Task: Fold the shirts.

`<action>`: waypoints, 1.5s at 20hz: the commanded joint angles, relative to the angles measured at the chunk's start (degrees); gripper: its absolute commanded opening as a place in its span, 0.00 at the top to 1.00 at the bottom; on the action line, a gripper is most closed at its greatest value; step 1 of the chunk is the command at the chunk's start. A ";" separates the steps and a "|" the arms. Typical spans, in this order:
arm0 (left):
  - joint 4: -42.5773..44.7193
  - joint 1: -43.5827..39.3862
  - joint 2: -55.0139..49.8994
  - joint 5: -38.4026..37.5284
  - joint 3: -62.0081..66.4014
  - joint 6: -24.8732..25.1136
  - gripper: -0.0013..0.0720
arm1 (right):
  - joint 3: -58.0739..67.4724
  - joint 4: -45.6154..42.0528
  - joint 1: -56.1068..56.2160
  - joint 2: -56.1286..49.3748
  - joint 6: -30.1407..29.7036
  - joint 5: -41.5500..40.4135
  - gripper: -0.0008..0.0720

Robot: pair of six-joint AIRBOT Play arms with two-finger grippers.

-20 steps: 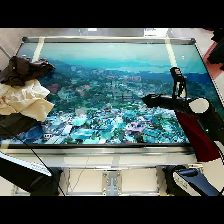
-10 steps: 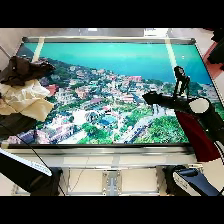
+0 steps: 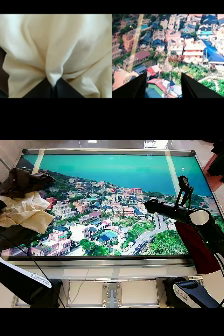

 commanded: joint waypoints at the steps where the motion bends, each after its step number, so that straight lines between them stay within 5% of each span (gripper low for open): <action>1: -9.64 -0.02 -0.46 -7.41 2.45 0.50 0.96 | 0.02 1.20 0.07 -0.04 0.35 -1.40 0.33; 3: -25.57 -0.11 0.33 -9.86 6.80 3.72 0.97 | 0.02 1.22 0.07 -0.04 0.35 -2.25 0.33; 6: -54.88 -2.40 5.99 -8.04 7.23 14.84 0.97 | 0.02 1.14 0.04 -0.02 0.31 -4.04 0.33; 8: -65.33 -6.80 10.25 -9.84 7.23 19.80 0.97 | 0.02 0.74 -0.02 -0.04 0.31 -6.10 0.33; 15: -65.72 -36.72 16.63 -22.84 5.46 20.59 0.97 | 0.13 -4.07 -0.13 0.39 0.07 -19.61 0.33; 17: -61.66 -48.19 16.48 -21.84 1.84 20.63 0.97 | 0.13 -8.96 -0.42 1.31 0.09 -23.47 0.38; 19: -52.52 -59.04 15.02 -19.56 0.48 20.46 0.97 | 0.13 -12.02 -2.16 3.34 0.07 -25.11 0.56; 25: -42.14 -81.55 6.64 -13.73 0.50 19.45 0.95 | 0.13 -13.57 -13.22 10.12 0.13 -21.55 0.55; 26: -42.05 -82.88 6.27 -9.94 0.52 19.52 0.72 | 0.11 -12.74 -14.88 10.05 0.13 -17.49 0.55; 28: -41.40 -82.62 6.34 -2.38 3.02 19.47 0.01 | 0.00 -12.74 -17.42 9.14 0.07 -6.29 0.49; 30: -38.21 -79.73 6.73 1.03 8.26 19.39 0.02 | -0.07 -13.62 -18.91 7.41 -0.70 3.56 0.42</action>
